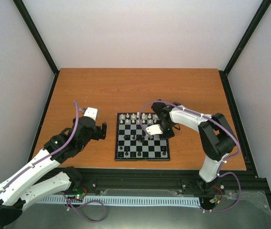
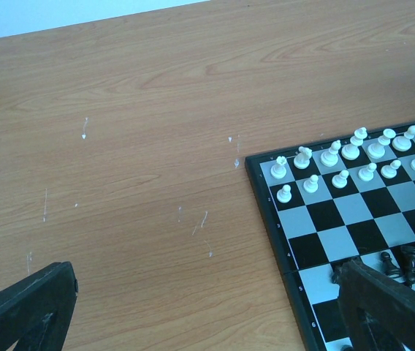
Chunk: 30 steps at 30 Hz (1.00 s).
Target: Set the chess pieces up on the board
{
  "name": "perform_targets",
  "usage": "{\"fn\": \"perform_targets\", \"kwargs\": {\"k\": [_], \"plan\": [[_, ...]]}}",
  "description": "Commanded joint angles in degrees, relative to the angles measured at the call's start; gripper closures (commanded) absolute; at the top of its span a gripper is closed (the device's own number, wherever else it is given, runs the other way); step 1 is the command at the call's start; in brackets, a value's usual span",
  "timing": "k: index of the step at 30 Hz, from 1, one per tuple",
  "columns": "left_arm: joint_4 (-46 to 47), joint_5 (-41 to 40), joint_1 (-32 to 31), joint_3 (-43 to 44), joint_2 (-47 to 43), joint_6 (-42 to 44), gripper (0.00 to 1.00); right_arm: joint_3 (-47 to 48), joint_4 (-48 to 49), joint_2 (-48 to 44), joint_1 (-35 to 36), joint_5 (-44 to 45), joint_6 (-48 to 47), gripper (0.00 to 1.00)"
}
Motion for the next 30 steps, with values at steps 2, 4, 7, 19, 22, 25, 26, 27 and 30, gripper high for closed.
{"fn": "perform_targets", "kwargs": {"k": [2,4,7,19,22,25,26,27,30], "plan": [[1.0,0.1,0.7,0.1,-0.1,0.9,0.00,-1.4,-0.4,-0.4,-0.3,-0.2,0.9,0.62],[1.0,0.1,0.7,0.1,-0.1,0.9,0.00,-1.9,1.6,-0.8,-0.3,0.7,1.4,0.62],[1.0,0.1,0.7,0.1,-0.1,0.9,0.00,-1.9,4.1,-1.0,-0.3,1.4,2.0,0.61],[1.1,0.2,0.7,0.0,-0.2,1.0,0.00,0.9,6.5,1.5,-0.3,0.2,3.4,0.61],[1.1,0.2,0.7,0.0,-0.2,1.0,0.00,1.4,5.7,1.7,-0.3,-1.2,3.4,0.61],[1.1,0.4,0.7,0.0,-0.3,1.1,0.00,1.8,3.9,1.9,-0.2,-2.3,2.8,0.61],[1.1,0.4,0.7,0.1,-0.3,1.1,0.00,1.7,3.3,1.9,-0.2,-2.9,2.5,0.61],[1.1,0.4,0.7,0.0,-0.3,1.1,0.00,1.7,3.0,1.9,-0.2,-3.2,2.3,0.61],[1.1,0.4,0.7,0.0,-0.3,1.1,0.00,1.9,1.9,2.6,-0.1,-3.3,2.5,0.62]]}}
